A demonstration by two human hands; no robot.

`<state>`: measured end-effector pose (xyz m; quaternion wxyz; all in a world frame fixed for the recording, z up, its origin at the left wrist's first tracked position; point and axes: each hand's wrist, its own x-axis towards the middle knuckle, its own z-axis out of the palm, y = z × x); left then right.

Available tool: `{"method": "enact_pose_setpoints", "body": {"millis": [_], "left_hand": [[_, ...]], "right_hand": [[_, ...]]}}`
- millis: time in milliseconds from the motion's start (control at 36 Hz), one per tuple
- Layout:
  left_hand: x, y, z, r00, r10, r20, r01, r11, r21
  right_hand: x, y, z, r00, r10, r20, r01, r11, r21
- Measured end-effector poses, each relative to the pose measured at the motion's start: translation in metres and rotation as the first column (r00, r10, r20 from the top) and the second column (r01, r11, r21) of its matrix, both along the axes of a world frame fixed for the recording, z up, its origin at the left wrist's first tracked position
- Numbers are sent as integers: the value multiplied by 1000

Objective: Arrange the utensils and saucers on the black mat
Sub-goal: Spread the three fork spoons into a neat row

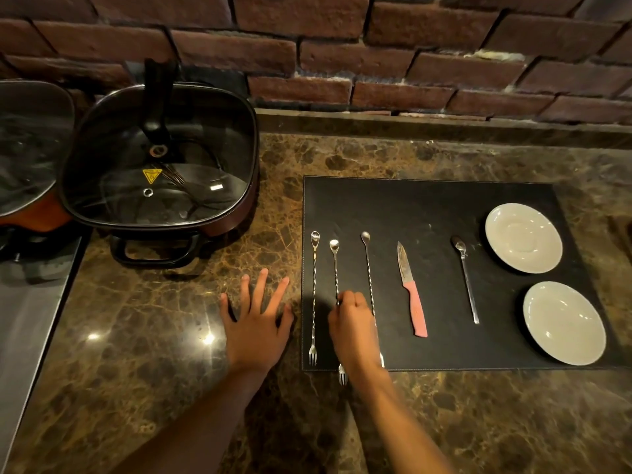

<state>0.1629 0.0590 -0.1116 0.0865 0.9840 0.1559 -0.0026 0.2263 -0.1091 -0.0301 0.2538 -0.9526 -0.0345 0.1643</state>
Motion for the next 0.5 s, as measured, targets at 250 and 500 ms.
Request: {"method": "enact_pose_setpoints", "body": {"millis": [250, 500], "left_hand": [[0, -1, 0, 1000, 1, 19, -1, 1000, 8], [0, -1, -1, 1000, 6, 15, -6, 1000, -4]], "right_hand": [[17, 1, -1, 1000, -10, -10, 10, 1000, -7], [30, 1, 1, 999, -32, -14, 32, 1000, -2]]}}
